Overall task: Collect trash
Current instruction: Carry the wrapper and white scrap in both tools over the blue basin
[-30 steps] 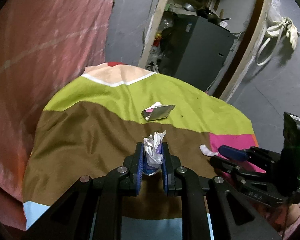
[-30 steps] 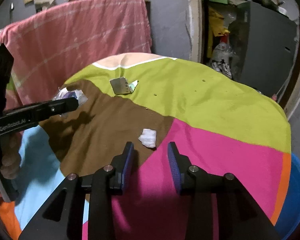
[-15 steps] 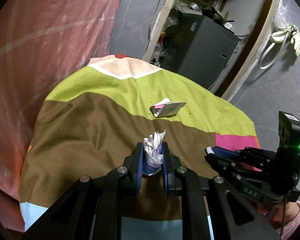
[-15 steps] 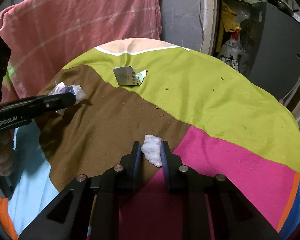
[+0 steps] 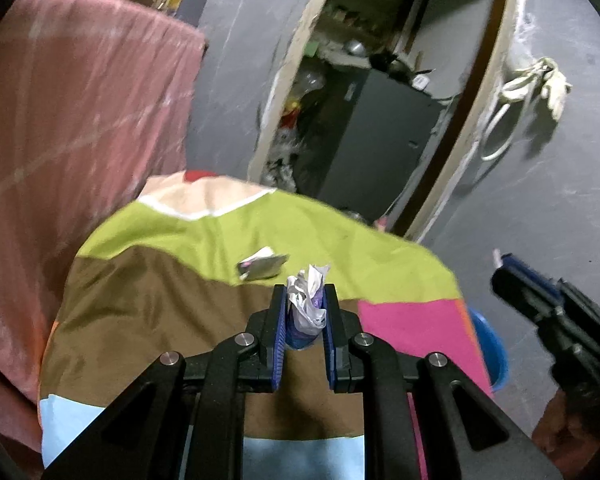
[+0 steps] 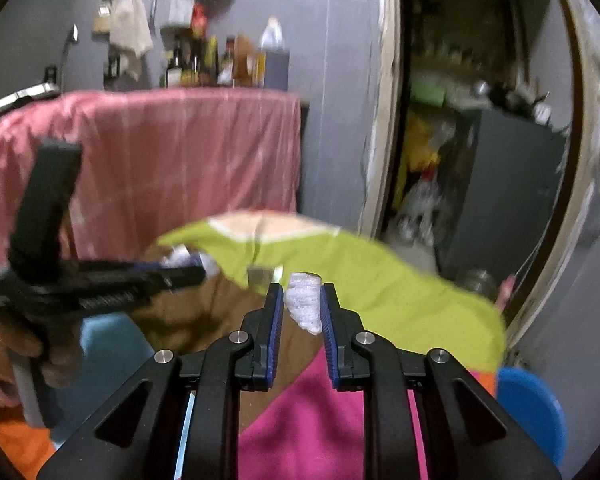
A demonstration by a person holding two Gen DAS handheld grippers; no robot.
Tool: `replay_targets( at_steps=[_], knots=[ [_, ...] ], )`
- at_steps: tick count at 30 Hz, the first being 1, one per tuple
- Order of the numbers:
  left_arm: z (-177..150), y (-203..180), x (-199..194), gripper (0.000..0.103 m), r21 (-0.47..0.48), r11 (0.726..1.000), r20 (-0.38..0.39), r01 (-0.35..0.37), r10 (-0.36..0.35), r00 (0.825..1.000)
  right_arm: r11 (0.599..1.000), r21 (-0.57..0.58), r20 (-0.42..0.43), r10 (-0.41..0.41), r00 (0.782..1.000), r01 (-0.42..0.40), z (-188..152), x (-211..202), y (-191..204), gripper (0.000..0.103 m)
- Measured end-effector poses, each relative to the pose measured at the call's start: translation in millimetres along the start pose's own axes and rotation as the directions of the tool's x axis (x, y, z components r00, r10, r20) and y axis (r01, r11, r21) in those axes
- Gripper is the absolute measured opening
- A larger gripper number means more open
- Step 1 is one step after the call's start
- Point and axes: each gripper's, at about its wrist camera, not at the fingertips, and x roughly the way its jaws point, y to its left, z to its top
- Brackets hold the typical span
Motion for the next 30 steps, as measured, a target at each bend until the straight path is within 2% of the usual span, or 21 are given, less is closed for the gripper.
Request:
replay_targets(
  at_steps=[6, 13, 20, 22, 28, 30],
  knots=[
    [11, -45, -20, 0.013, 0.047, 0.998, 0.111, 0.05, -0.055, 0.992, 0.996, -0.012, 0.122, -0.086, 0.989, 0.088, 17, -50, -10, 0.016],
    [21, -108, -40, 0.013, 0.132, 0.985, 0.229, 0.109, -0.138, 0.964, 0.978, 0.019, 0.221, -0.206, 0.953, 0.206, 20, -103, -36, 0.016],
    [18, -169, -45, 0.013, 0.2, 0.964, 0.289, 0.173, -0.227, 0.93, 0.944, 0.069, 0.284, -0.328, 0.901, 0.322, 9, -151, -69, 0.016],
    [16, -185, -44, 0.013, 0.211, 0.959, 0.308, 0.189, -0.249, 0.918, 0.929, 0.089, 0.302, -0.369, 0.879, 0.36, 5, -165, -80, 0.016],
    [9, -225, -39, 0.013, 0.252, 0.945, 0.366, 0.207, -0.291, 0.884, 0.886, 0.144, 0.324, -0.463, 0.825, 0.441, -8, -191, -109, 0.016],
    [7, -237, -35, 0.013, 0.263, 0.941, 0.371, 0.211, -0.301, 0.879, 0.872, 0.158, 0.327, -0.489, 0.809, 0.463, -13, -195, -117, 0.017]
  ],
)
